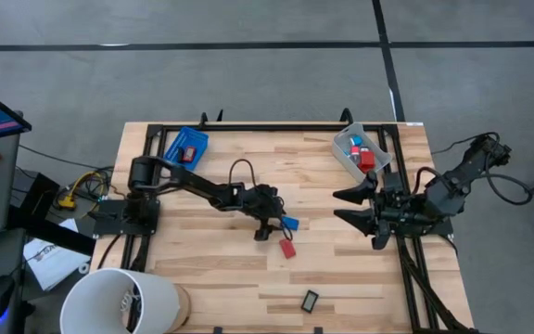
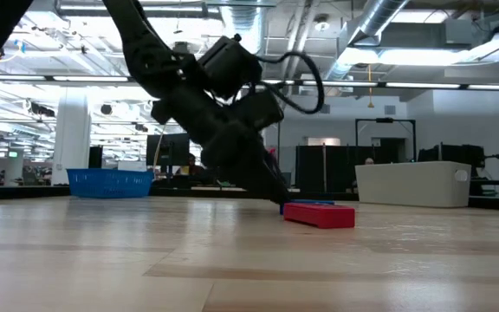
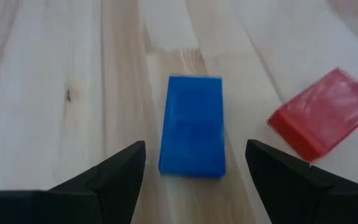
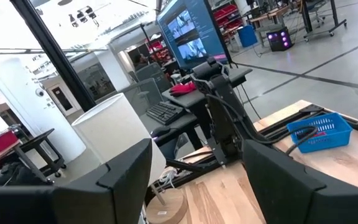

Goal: Pick & Place Office items
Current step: Put the blue clock into the blue bin

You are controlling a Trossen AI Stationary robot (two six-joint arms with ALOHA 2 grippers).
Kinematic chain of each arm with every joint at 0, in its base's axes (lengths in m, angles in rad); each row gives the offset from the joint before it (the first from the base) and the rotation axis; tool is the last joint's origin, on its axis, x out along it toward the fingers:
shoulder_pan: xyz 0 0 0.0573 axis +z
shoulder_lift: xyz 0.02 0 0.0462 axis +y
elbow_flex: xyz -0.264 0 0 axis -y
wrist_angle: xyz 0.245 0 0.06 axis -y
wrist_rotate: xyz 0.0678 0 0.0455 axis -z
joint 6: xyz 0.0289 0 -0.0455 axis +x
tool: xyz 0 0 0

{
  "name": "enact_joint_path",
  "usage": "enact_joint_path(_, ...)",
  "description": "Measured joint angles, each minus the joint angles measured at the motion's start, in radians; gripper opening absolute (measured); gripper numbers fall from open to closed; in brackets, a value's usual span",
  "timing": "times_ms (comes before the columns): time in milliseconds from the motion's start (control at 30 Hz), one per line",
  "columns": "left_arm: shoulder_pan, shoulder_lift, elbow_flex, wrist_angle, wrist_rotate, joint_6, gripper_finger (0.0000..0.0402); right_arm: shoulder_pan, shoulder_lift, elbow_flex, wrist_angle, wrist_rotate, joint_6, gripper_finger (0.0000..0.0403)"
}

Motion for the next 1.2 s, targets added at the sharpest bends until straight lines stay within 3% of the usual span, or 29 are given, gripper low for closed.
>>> enact_joint_path(367, 0.004, 0.029, 0.000, 0.021, 0.016, -0.009, 0.0260, 0.000, 0.001, 0.000, 0.003, 0.000, 0.002, 0.0245)
enact_joint_path(867, 0.008, 0.030, 0.000, 0.024, 0.016, -0.064, 0.0153, 0.000, 0.001, 0.000, 0.002, 0.004, 0.001, 0.0245)
enact_joint_path(1200, 0.008, 0.028, 0.000, 0.070, 0.016, -0.150, 0.0165, 0.000, 0.001, 0.000, 0.003, 0.004, 0.001, 0.0245)
